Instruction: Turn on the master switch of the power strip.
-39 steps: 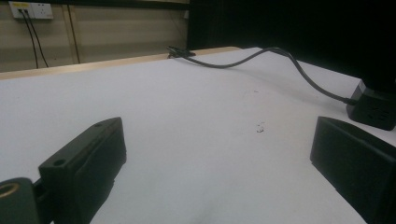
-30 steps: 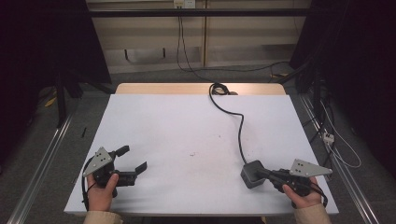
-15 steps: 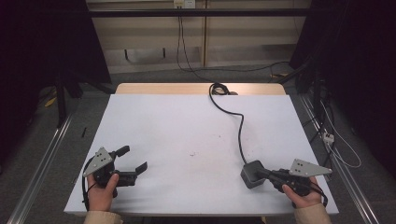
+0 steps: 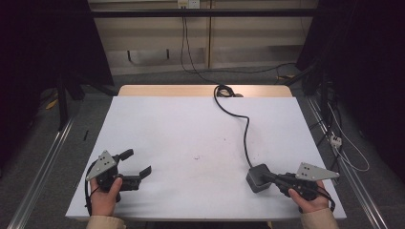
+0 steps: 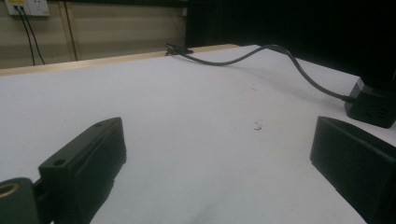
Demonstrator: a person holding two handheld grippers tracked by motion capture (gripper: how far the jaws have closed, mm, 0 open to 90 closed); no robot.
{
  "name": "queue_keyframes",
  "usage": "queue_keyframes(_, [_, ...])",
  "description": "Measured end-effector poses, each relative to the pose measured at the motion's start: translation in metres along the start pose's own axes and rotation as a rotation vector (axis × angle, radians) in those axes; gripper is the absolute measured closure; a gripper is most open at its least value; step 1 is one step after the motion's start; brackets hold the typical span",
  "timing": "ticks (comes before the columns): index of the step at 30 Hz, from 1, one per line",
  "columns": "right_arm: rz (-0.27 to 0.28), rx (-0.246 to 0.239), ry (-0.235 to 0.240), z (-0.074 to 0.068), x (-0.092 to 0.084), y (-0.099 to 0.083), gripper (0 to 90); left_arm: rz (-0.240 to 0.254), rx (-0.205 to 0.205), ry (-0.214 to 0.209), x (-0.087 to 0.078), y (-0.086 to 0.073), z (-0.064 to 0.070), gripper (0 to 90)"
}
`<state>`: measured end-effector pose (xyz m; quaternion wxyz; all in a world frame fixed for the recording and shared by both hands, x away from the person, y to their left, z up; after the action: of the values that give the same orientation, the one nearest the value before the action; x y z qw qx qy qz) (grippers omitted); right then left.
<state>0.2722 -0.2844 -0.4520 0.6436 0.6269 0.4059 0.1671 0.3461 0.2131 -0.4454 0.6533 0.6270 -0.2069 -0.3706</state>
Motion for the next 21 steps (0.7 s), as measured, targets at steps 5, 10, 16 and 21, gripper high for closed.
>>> queue_keyframes(5, [0.001, -0.004, -0.001, -0.0002, 0.0000, -0.0002, 90.0, 0.000, 0.002, -0.001, 0.0002, 0.0001, 0.0000, 3.3])
queue_keyframes(10, [-0.001, -0.007, -0.004, -0.0005, 0.0000, -0.0002, 90.0, 0.003, -0.002, -0.002, 0.0005, 0.0000, 0.0005, 3.3])
queue_keyframes(16, [-0.002, -0.007, -0.006, -0.0007, 0.0000, -0.0002, 90.0, 0.001, 0.000, -0.001, 0.0005, 0.0000, 0.0006, 3.3])
queue_keyframes(21, [-0.008, -0.008, -0.010, -0.0011, -0.0001, 0.0002, 90.0, 0.000, 0.001, -0.002, 0.0005, 0.0000, 0.0006, 3.3])
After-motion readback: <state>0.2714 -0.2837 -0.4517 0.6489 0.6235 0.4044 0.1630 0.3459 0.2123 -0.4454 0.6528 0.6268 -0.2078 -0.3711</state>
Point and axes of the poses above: each handheld gripper's, and its own axes: x roughly forward along the jaws, y roughly out of its top, z roughly to its right, the point moved 3 cm from there along x, roughly forward along the jaws, and after that the axes turned 3 degrees about z, right-handed, at the moved point
